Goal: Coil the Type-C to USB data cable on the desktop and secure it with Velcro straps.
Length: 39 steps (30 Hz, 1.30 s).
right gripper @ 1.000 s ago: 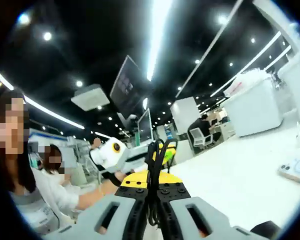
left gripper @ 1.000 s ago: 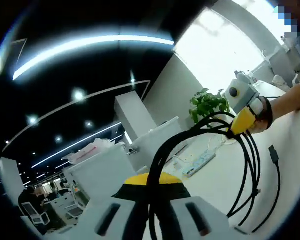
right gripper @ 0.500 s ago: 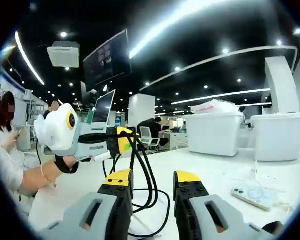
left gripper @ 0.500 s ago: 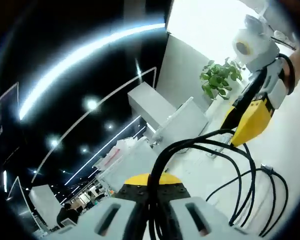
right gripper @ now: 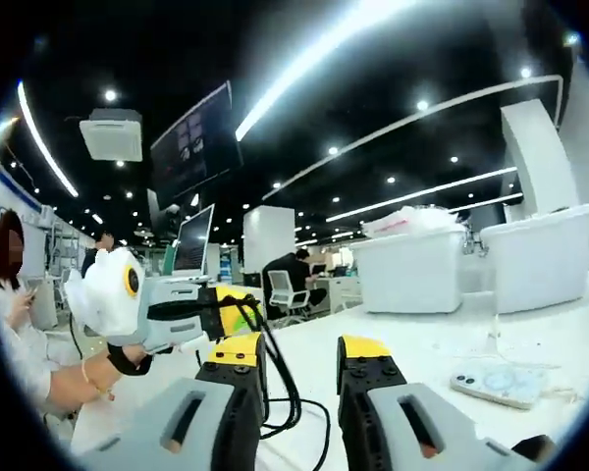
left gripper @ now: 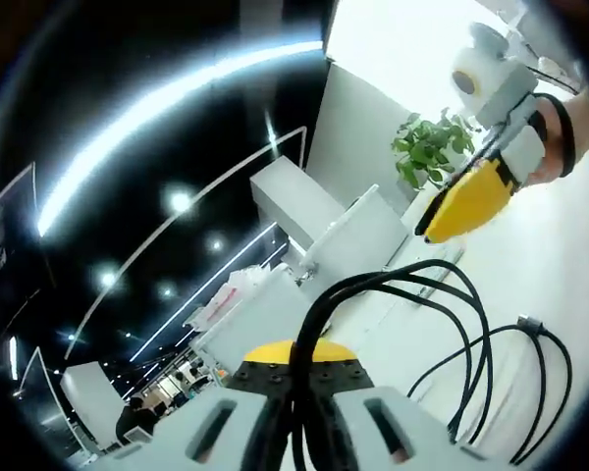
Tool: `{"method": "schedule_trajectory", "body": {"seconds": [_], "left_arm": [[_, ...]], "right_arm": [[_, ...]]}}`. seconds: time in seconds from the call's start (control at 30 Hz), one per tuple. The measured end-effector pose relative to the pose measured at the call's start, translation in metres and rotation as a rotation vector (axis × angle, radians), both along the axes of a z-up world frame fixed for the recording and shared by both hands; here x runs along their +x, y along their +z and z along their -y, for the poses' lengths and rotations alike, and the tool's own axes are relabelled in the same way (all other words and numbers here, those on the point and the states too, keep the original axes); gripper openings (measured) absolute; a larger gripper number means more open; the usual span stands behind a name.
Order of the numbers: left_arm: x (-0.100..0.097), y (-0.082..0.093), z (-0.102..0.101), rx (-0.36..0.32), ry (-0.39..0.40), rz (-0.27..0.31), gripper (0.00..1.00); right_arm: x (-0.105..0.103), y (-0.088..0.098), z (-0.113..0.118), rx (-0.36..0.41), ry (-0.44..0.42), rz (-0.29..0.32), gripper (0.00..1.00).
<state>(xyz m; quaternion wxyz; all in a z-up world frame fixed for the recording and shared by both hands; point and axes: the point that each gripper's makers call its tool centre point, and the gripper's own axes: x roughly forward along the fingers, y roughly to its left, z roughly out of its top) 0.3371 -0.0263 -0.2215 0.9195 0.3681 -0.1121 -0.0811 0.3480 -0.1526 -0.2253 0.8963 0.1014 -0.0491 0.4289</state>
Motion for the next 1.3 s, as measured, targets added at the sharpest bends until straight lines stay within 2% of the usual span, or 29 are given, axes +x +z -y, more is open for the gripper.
{"method": "schedule_trajectory", "body": {"seconds": [0.07,0.1,0.13,0.17,0.2,0.23,0.3,0.43,0.5,0.6,0.63,0.7,0.73,0.77,0.97,1.03,1.07,1.17,1.23,1.3], "left_arm": [[0.001,-0.001,-0.003,0.001,0.001,-0.001,0.05],[0.001,-0.001,-0.004,0.004,0.005,0.001,0.05],[0.001,0.0,-0.005,0.008,0.009,0.003,0.05],[0.001,0.0,-0.005,0.011,0.01,0.005,0.05],[0.0,0.0,-0.004,0.013,0.009,0.006,0.05],[0.0,0.0,-0.003,0.018,0.008,0.009,0.05],[-0.002,0.0,0.001,0.036,0.004,0.019,0.05],[-0.006,0.004,0.004,0.056,0.002,0.039,0.05],[-0.009,0.008,0.005,0.053,-0.006,0.05,0.05],[-0.016,0.015,0.008,0.045,-0.022,0.075,0.05],[-0.018,0.017,0.008,0.042,-0.027,0.08,0.05],[-0.023,0.021,0.011,0.011,-0.055,0.086,0.05],[-0.024,0.021,0.014,-0.008,-0.076,0.081,0.05],[-0.025,0.019,0.015,-0.014,-0.091,0.067,0.05],[-0.027,0.013,0.027,-0.03,-0.181,0.027,0.05],[-0.027,0.011,0.03,-0.019,-0.188,0.031,0.05],[-0.027,0.011,0.032,0.006,-0.191,0.043,0.05],[-0.027,0.009,0.034,0.025,-0.195,0.058,0.05],[-0.028,0.014,0.033,0.043,-0.18,0.094,0.05],[-0.03,0.019,0.032,0.06,-0.173,0.139,0.05]], "right_arm": [[0.012,-0.016,0.013,-0.062,0.001,-0.049,0.27],[0.015,-0.032,0.013,-0.111,0.023,-0.089,0.27],[0.015,-0.054,0.01,-0.171,0.061,-0.145,0.28],[0.018,-0.084,0.007,-0.23,0.072,-0.231,0.29],[0.02,-0.097,0.005,-0.263,0.068,-0.252,0.29],[0.021,-0.115,-0.003,-0.335,0.076,-0.234,0.29],[0.017,-0.13,-0.014,-0.394,0.097,-0.225,0.29],[0.008,-0.135,-0.037,-0.403,0.143,-0.246,0.29],[0.01,-0.145,-0.04,-0.468,0.122,-0.236,0.27],[0.017,-0.154,-0.039,-0.538,0.078,-0.198,0.15],[0.016,-0.155,-0.042,-0.534,0.082,-0.195,0.08],[0.019,-0.153,-0.044,-0.539,0.07,-0.17,0.03],[0.022,-0.146,-0.044,-0.54,0.071,-0.119,0.02],[0.021,-0.141,-0.045,-0.534,0.082,-0.095,0.02],[0.023,-0.081,-0.029,-0.391,0.018,0.066,0.01],[0.013,-0.055,-0.025,-0.335,0.028,0.15,0.01],[0.005,-0.042,-0.024,-0.309,0.04,0.195,0.01],[-0.026,-0.009,-0.025,-0.268,0.079,0.327,0.01],[-0.043,0.0,-0.03,-0.267,0.12,0.367,0.01],[-0.053,0.005,-0.031,-0.275,0.123,0.403,0.01]]}}
